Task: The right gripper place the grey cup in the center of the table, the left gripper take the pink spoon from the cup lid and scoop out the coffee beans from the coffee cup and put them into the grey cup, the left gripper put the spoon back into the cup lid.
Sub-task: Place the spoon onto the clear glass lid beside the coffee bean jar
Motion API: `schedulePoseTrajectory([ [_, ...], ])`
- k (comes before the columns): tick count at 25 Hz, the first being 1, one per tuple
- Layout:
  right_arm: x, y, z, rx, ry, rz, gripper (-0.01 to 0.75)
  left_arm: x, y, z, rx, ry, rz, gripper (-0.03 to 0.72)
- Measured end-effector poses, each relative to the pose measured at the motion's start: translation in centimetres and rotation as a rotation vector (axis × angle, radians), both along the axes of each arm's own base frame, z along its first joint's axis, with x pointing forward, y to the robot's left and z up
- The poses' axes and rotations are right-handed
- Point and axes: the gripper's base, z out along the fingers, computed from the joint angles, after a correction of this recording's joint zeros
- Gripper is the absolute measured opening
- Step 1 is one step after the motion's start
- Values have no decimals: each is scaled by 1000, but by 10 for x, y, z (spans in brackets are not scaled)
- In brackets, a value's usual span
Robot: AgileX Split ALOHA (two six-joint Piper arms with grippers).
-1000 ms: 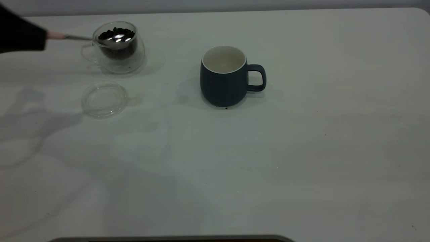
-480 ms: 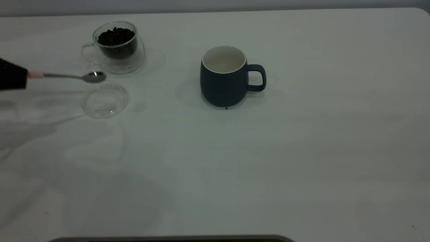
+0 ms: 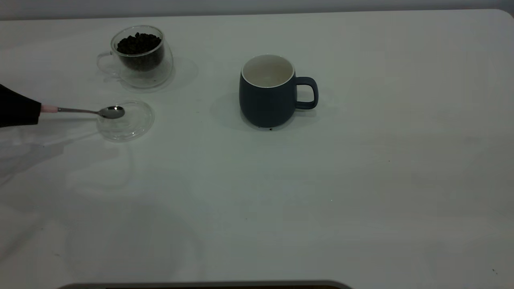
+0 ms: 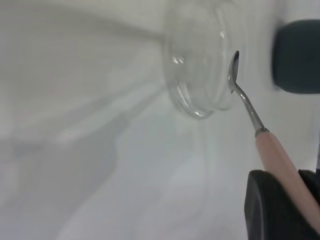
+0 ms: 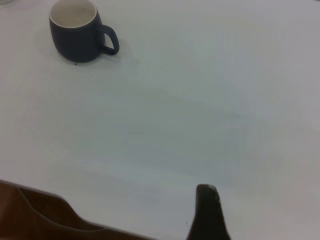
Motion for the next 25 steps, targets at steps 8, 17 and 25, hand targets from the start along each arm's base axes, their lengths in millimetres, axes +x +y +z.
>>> schedulePoseTrajectory([
  [8,0,0,0,0,0,0,591,3,-3,-12,-41,-2,68,124],
  [17,0,0,0,0,0,0,591,5,-18,-29,-48,13,47,124],
  [25,0,0,0,0,0,0,591,11,-37,-36,-41,13,27,124],
])
